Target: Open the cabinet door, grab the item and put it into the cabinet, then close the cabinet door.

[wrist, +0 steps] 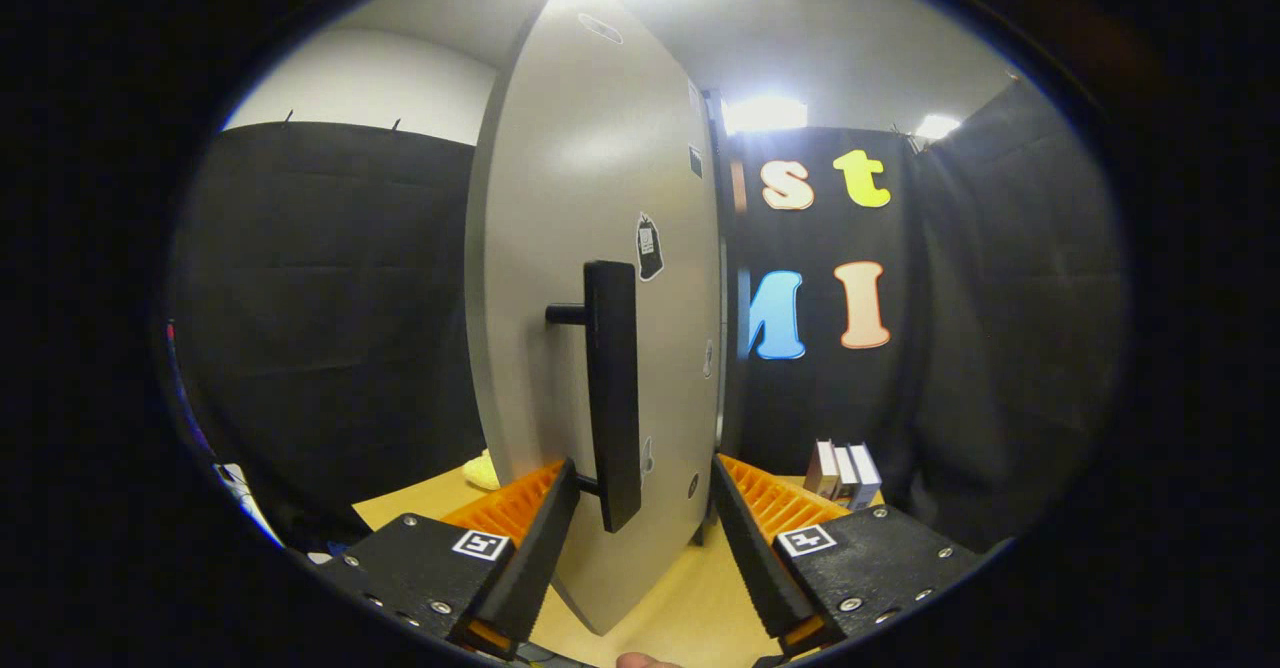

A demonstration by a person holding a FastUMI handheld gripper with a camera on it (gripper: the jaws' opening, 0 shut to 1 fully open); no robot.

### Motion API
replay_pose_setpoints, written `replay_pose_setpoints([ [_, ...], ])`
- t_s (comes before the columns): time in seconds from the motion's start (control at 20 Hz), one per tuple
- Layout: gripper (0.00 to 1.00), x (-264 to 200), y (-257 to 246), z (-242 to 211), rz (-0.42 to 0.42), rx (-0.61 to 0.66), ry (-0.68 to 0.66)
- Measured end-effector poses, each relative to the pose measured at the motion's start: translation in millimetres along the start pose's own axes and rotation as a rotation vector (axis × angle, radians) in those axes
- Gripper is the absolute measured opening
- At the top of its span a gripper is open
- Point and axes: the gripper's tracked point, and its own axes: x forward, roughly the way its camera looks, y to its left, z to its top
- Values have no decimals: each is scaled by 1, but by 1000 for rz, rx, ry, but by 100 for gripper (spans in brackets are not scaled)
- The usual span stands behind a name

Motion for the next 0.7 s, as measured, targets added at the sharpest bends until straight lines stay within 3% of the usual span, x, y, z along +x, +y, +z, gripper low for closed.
replay_pose_setpoints([
  [0.2,93,-6,-21,-10,-90,91,4],
  [0.4,93,-18,-37,-12,-188,155,-1],
  [0.55,93,-28,-58,-21,-320,169,2],
  [0.7,94,-41,-44,-26,-413,243,-35],
])
